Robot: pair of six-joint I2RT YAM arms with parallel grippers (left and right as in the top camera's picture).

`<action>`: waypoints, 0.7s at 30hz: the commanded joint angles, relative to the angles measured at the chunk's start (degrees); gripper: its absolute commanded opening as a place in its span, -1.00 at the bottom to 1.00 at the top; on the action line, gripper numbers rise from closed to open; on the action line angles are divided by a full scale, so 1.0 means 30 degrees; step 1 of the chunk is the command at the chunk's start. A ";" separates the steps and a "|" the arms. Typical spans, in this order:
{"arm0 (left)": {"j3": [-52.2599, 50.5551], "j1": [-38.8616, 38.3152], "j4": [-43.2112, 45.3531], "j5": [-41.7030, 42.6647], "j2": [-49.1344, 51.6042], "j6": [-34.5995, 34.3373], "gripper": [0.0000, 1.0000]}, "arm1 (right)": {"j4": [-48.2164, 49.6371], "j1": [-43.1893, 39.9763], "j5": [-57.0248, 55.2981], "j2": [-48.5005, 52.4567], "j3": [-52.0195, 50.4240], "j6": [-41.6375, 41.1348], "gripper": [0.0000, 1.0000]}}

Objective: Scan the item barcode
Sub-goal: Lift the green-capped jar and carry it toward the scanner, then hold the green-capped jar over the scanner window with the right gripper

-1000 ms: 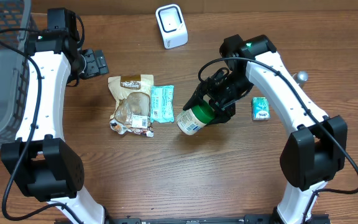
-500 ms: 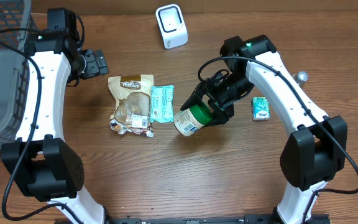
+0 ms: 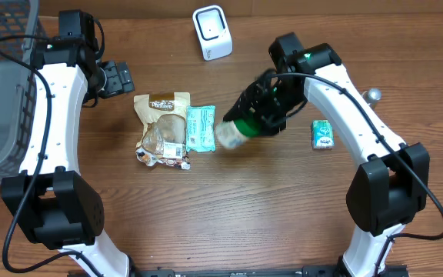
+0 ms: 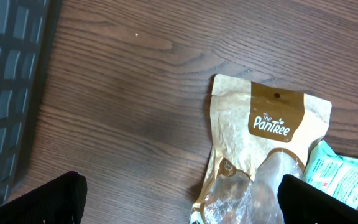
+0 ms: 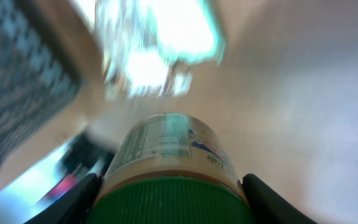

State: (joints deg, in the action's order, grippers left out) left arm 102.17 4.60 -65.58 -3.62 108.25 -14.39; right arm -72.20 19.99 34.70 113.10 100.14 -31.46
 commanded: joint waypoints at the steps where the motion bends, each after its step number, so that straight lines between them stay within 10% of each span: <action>1: 0.0299 -0.0036 0.0000 0.0073 -0.0080 0.0372 0.99 | 0.1727 -0.0036 -0.7475 -0.0444 0.0393 -0.0022 -0.24; 7: 0.0299 -0.0036 0.0000 0.0073 -0.0080 0.0372 0.99 | 0.8990 -0.0197 -0.7759 -0.0444 0.0393 -0.0015 -0.50; 21: 0.0299 -0.0044 0.0000 0.0073 -0.0080 0.0379 0.99 | 2.3081 0.0517 -0.9573 0.2470 0.0393 0.1180 -0.35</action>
State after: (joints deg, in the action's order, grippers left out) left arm 102.17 4.60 -65.56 -3.64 108.27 -14.39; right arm -5.48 20.58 7.20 116.77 100.18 -30.83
